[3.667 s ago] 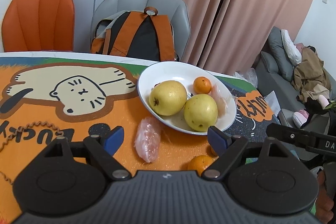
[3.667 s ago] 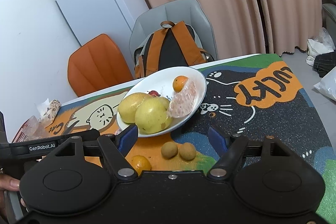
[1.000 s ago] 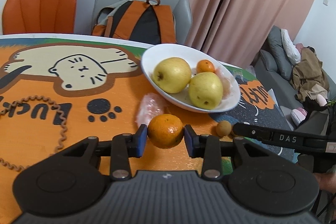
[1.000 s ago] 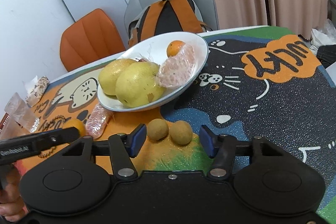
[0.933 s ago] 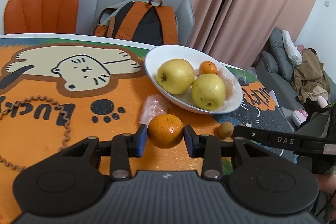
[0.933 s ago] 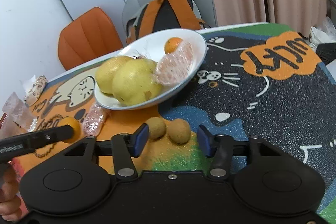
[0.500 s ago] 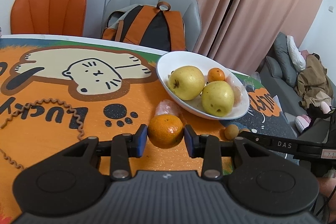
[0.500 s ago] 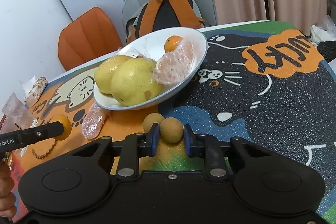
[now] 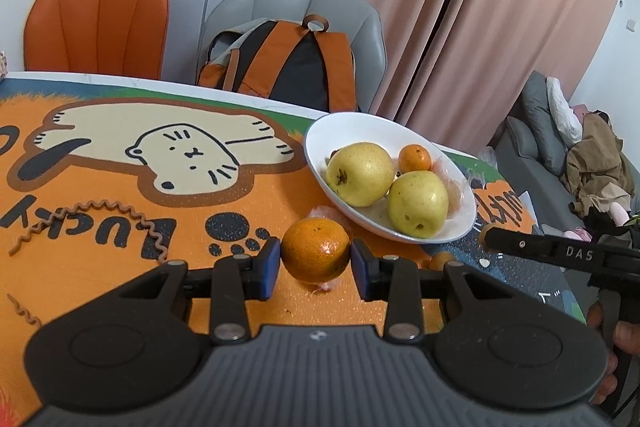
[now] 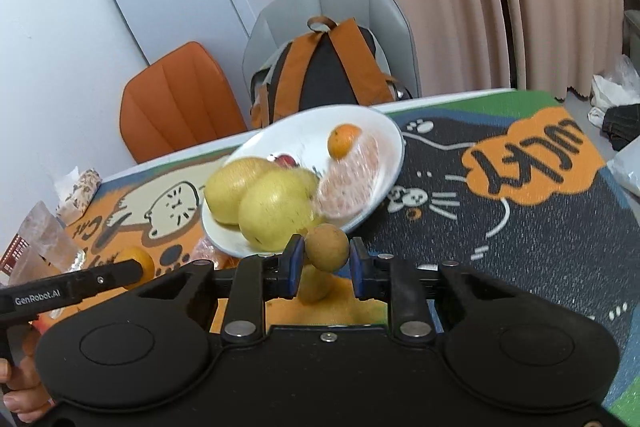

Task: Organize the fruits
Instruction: 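Place the tangerine and longan on the white plate and open both grippers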

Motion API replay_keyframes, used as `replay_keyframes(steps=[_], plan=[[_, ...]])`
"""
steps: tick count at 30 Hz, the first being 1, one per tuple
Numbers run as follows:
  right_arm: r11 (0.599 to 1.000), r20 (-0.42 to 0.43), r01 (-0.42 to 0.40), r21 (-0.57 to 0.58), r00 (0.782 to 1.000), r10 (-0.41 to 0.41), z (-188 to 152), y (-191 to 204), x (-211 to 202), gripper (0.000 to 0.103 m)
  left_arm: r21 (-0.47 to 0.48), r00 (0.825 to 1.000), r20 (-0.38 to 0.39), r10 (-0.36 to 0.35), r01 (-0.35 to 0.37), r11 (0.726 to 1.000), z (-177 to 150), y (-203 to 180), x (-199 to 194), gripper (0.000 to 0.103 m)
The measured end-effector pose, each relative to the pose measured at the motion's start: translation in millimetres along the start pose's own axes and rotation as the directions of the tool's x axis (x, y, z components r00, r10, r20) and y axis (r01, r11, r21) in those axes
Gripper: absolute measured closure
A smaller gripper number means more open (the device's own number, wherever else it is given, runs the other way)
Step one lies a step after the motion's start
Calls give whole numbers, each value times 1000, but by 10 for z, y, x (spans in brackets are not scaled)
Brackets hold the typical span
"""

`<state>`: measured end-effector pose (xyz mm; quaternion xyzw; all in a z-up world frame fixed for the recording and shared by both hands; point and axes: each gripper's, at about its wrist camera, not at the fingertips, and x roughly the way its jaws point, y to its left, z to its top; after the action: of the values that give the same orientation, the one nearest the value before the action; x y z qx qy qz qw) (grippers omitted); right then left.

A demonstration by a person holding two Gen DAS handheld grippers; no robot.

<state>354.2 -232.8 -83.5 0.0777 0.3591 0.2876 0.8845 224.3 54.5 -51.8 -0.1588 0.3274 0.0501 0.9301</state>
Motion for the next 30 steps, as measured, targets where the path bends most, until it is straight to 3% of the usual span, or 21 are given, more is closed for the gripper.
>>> replay_keyframes(steps=[15, 30], plan=[[999, 50, -15, -41, 999, 17, 411, 156, 93, 80, 3, 1000, 24, 10, -10, 1000, 150, 51, -4, 67], [998, 44, -31, -61, 998, 33, 631, 210, 359, 80, -3, 999, 37, 31, -31, 1000, 370, 139, 90, 67]])
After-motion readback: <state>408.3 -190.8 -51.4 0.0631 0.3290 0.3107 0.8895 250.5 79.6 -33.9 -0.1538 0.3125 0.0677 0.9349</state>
